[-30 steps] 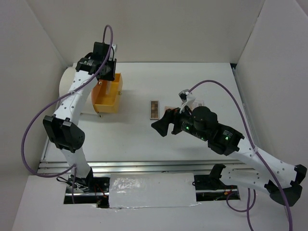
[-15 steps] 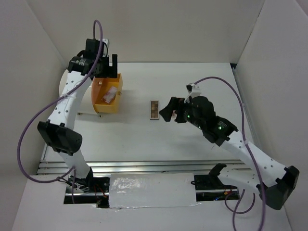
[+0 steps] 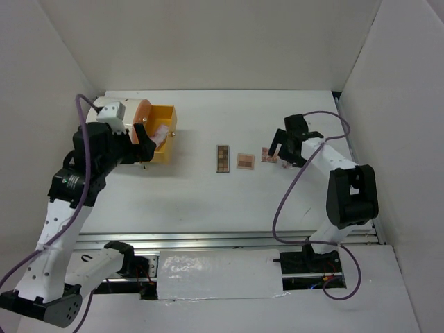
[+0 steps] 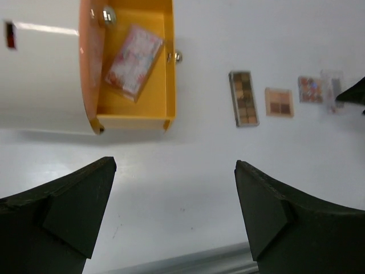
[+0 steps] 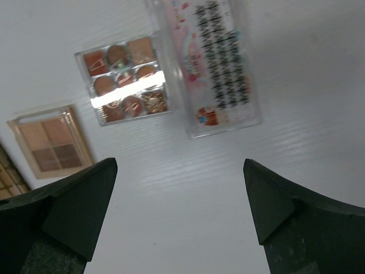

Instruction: Organize the makeup

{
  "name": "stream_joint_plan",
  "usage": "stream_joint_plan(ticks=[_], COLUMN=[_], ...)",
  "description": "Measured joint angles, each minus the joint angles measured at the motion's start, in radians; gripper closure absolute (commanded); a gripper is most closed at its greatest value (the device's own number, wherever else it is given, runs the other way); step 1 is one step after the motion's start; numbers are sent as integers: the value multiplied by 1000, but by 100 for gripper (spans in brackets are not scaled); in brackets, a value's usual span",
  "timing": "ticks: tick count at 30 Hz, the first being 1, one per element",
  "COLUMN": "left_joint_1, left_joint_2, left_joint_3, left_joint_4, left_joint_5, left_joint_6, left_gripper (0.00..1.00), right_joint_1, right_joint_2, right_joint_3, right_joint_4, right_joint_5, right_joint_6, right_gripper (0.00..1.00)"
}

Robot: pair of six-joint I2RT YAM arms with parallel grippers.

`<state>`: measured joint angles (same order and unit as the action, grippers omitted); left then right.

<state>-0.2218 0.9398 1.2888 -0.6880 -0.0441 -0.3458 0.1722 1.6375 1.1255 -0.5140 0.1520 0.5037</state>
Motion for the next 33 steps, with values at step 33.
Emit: stream_joint_plan(ticks=[33], left_joint_1=[0], left_joint_2=[5], left_joint_3=[-246], left_joint_4=[98], left_joint_5=[135], left_joint_6=[3], left_gripper=[1], right_joint_1=[-137], right_joint_2=[221], right_joint_3=[90], right_joint_4=[-13], right_joint_5=[-85], right_joint_6=[-243], right_gripper=[8])
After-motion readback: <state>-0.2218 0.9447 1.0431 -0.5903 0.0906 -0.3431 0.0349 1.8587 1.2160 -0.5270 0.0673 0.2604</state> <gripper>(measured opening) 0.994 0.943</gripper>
